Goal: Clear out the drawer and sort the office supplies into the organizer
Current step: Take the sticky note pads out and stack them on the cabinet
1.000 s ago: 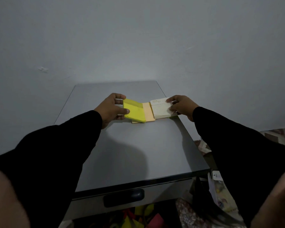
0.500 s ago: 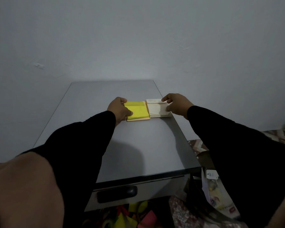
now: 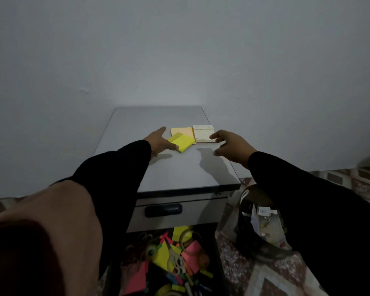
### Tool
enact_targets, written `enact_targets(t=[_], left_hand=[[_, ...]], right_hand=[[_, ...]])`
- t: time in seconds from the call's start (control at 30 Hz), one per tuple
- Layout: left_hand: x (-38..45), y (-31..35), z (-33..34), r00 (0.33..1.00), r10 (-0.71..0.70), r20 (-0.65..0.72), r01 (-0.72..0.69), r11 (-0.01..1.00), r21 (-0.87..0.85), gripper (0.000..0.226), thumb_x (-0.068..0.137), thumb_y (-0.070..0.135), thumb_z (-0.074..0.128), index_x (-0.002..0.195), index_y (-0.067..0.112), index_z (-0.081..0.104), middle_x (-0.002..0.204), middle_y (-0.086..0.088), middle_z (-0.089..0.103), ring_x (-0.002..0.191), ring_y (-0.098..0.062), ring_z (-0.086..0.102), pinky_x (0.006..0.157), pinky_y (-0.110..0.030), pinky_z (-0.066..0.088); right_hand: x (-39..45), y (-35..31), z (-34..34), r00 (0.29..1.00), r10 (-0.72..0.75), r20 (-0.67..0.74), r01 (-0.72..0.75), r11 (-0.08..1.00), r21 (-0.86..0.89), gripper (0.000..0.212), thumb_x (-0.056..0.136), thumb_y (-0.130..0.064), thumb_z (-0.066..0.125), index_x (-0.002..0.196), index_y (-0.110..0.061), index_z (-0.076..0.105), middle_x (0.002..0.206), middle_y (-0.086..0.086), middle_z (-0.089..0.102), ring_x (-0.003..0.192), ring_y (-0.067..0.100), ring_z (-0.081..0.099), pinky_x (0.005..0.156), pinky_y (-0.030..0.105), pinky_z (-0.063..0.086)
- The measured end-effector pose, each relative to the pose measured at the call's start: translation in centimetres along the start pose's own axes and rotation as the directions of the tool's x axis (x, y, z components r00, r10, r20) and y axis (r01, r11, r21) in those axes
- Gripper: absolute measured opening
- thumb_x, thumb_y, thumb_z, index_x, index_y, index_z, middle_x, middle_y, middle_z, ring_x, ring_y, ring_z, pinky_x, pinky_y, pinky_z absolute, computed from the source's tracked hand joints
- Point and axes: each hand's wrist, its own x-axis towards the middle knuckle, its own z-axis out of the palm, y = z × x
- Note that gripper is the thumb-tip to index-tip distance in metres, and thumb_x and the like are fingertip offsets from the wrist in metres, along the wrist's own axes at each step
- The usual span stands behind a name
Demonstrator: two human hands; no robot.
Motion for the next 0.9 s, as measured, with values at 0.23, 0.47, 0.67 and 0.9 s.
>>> enact_targets(t=[0.23, 0.47, 0.67, 0.9], left_hand=[[-6.2, -1.3, -0.2, 1.000, 0.005, -0.023, -0.008, 0.991, -0.131, 0.067, 0.081, 0.011, 0.072, 0.140, 0.012, 0.039, 0.091, -0.004, 0.054, 0.077, -0.014, 0.050, 0.061, -0.022, 0.038], [-7.6, -3.0, 1.0, 0.998, 0.018, -0.053, -0.019, 1.000, -0.025, 0.064, 0.078, 0.019, 0.075, 0.134, 0.012, 0.045, 0.128, -0.014, 0.055, 0.118, -0.028, 0.052, 0.100, -0.037, 0.044], [-5.0, -3.1, 1.5, 0.988, 0.099, -0.119, -0.093, 0.994, 0.061, 0.070, 0.079, 0.025, 0.074, 0.139, 0.012, 0.038, 0.130, -0.014, 0.054, 0.117, -0.026, 0.052, 0.096, -0.030, 0.039], [-0.4, -4.2, 2.2, 0.975, 0.145, -0.167, -0.104, 0.967, 0.232, 0.079, 0.075, 0.037, 0.076, 0.140, 0.021, 0.034, 0.127, -0.006, 0.057, 0.119, -0.025, 0.051, 0.104, -0.041, 0.036]], right_hand=[[-7.3, -0.8, 0.3, 0.997, 0.008, 0.071, -0.009, 1.000, 0.019, 0.044, 0.083, -0.007, 0.064, 0.125, -0.016, 0.052, 0.125, 0.008, 0.053, 0.101, 0.022, 0.055, 0.078, 0.028, 0.044], [-8.2, -1.1, 1.5, 0.998, 0.003, 0.063, -0.010, 0.994, 0.112, 0.037, 0.084, -0.004, 0.063, 0.119, -0.015, 0.057, 0.116, 0.006, 0.059, 0.090, 0.018, 0.056, 0.083, 0.033, 0.050], [-4.8, -0.9, 1.8, 1.000, 0.001, 0.011, -0.004, 0.952, 0.306, 0.031, 0.083, 0.006, 0.058, 0.109, -0.010, 0.060, 0.098, 0.007, 0.059, 0.081, 0.021, 0.056, 0.072, 0.032, 0.053], [2.2, -0.3, 3.4, 1.000, 0.021, 0.009, -0.022, 0.926, 0.377, 0.033, 0.081, 0.011, 0.053, 0.109, -0.005, 0.060, 0.088, 0.005, 0.059, 0.078, 0.022, 0.054, 0.065, 0.027, 0.049]])
